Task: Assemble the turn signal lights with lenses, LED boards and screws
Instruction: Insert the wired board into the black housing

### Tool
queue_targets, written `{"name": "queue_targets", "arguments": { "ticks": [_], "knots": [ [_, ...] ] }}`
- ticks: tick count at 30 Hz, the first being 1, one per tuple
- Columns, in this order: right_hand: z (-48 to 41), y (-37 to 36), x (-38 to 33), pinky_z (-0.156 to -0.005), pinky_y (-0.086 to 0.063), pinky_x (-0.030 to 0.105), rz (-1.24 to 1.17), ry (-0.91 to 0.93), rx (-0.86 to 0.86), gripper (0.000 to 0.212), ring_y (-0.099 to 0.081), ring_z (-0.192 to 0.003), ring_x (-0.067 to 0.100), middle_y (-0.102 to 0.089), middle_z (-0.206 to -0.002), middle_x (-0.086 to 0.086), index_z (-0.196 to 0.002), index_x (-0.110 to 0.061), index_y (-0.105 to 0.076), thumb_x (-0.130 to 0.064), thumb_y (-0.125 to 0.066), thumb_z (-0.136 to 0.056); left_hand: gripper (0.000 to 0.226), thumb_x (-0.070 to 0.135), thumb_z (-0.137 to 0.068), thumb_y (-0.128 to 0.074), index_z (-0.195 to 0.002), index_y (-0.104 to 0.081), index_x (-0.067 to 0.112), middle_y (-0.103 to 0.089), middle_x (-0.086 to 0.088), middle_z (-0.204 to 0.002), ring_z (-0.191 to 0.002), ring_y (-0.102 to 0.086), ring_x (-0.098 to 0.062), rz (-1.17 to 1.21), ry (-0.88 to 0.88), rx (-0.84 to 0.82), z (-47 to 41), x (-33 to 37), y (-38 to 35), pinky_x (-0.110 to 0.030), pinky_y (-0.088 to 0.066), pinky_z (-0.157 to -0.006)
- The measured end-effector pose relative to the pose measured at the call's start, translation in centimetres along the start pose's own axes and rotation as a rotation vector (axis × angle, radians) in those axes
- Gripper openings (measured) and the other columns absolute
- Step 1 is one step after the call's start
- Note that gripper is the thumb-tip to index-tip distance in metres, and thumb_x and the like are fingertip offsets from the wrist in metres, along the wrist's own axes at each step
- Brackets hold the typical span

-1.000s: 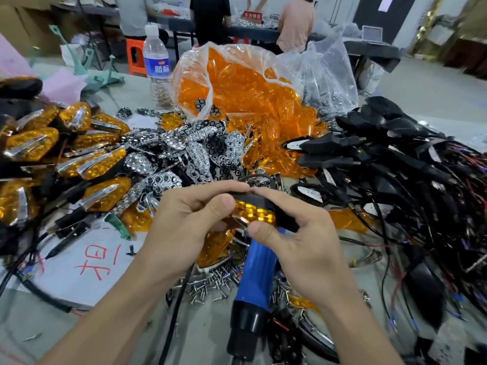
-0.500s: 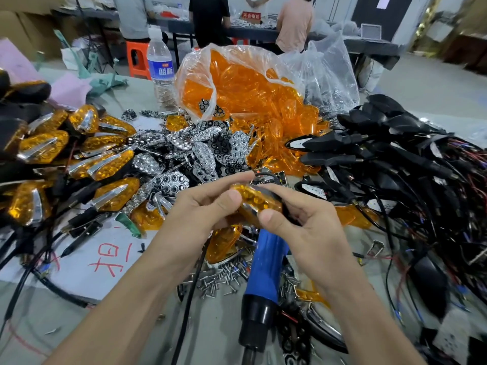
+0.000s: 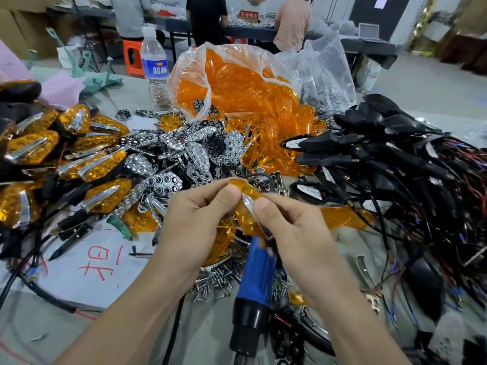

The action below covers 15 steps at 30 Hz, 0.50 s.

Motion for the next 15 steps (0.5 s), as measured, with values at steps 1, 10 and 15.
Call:
{"name": "queue_targets", "arguments": {
  "ticks": [1,10,15],
  "knots": [
    [0.1,-0.2,0.0,-0.06,-0.054,0.028,0.074,0.006,-0.016,0.018,-0.063,-0.063,0.001,-0.071,-0.074,-0.008,-0.096,-0.036,-0.069,-0.053,-0.064,-0.095,0.027,0.041,-0.08,-0.075,-0.096,-0.084,0.022,-0.08,-0.01,-0.089,-0.079,-0.075,-0.02,-0.007,0.014,0.057,0.0,-0.1,0.6,-0.037,-0.064,-0.073],
    [0.3,-0.4,-0.4,-0.047,-0.046,0.028,0.054,0.02,-0.087,0.009,-0.055,-0.043,0.014,-0.064,-0.056,0.011,-0.098,-0.024,-0.074,-0.026,-0.066,-0.102,0.036,0.033,-0.068,-0.083,-0.102,-0.081,0.023,-0.078,-0.016,-0.105,-0.094,-0.074,-0.031,0.095,0.086,-0.069,0.1,-1.0,0.0,-0.042,-0.062,-0.085],
    [0.2,-0.6,-0.5,-0.054,-0.057,0.031,0.243,-0.004,-0.032,0.011,-0.065,-0.055,0.01,-0.071,-0.067,-0.008,-0.097,-0.043,-0.068,-0.037,-0.071,-0.089,0.037,0.029,-0.06,-0.082,-0.095,-0.082,0.016,-0.08,-0.011,-0.091,-0.075,-0.076,-0.017,0.174,0.057,0.086,-0.2,-0.7,1.7,-0.023,-0.059,-0.064]
  ]
}}
Point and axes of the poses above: each hand's wrist, its own z-axis away from the middle knuckle, its own y-axis out of the back of the hand, x = y × z, the point moved 10 cm from there along -z, towards the middle knuckle
